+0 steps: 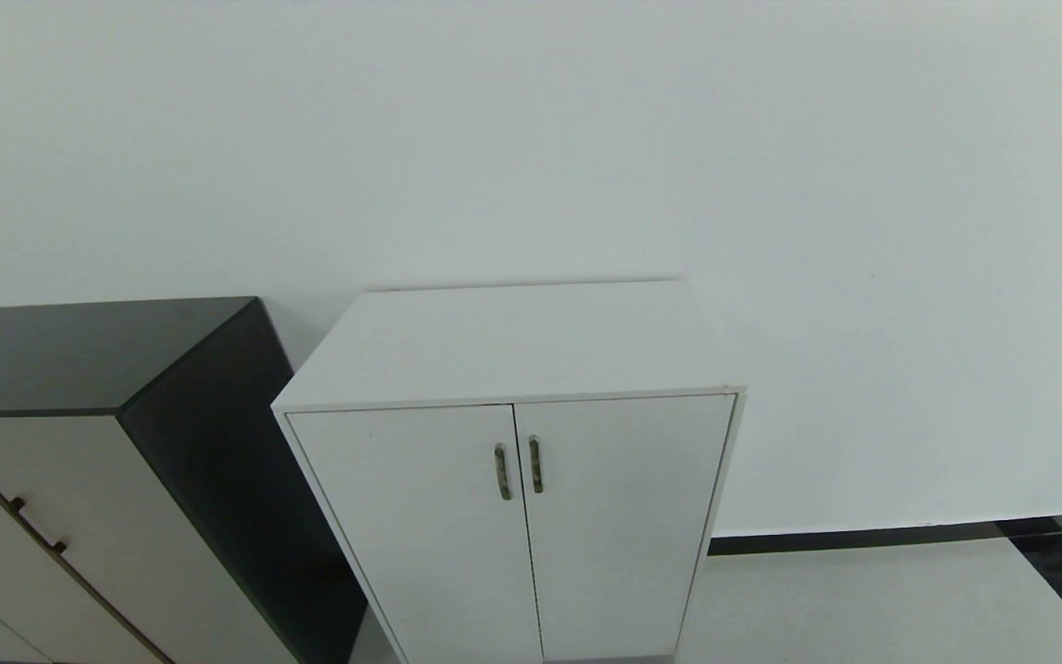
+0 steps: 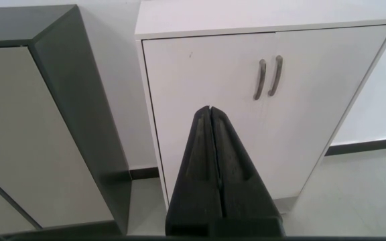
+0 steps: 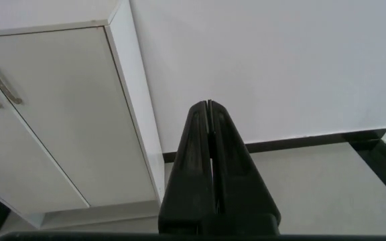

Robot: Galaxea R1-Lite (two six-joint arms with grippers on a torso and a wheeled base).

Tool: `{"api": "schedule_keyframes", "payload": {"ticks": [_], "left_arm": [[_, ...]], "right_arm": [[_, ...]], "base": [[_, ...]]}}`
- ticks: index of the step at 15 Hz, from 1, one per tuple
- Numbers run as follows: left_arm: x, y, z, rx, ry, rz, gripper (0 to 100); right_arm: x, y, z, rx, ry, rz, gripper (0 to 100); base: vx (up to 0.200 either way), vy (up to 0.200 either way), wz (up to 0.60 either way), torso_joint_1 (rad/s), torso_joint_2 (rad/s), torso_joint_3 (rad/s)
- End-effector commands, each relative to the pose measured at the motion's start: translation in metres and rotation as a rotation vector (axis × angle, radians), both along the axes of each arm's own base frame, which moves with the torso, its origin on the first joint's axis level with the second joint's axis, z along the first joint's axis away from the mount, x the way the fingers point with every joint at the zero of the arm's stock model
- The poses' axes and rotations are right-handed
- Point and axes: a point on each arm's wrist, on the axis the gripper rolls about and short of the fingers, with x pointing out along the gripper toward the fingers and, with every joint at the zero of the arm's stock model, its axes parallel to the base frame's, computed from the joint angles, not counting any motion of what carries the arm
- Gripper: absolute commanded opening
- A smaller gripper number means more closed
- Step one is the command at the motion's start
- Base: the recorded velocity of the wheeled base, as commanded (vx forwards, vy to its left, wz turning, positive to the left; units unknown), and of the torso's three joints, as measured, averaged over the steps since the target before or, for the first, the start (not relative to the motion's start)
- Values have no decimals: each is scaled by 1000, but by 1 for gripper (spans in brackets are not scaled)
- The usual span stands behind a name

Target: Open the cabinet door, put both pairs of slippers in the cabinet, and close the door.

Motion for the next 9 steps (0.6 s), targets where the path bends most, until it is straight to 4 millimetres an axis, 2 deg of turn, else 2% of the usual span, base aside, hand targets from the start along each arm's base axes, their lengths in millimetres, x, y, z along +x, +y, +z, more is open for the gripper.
{"api": "schedule_keyframes", "payload": {"ticks": [1, 9], "left_arm": [[0, 0, 0, 0, 0, 0, 0], [0, 0, 0, 0, 0, 0, 0]], "right_arm": [[0, 0, 0, 0, 3, 0, 0], [0, 0, 0, 0, 3, 11, 0]], "base": [[0, 0, 0, 0, 0, 0], [0, 0, 0, 0, 0, 0]]}}
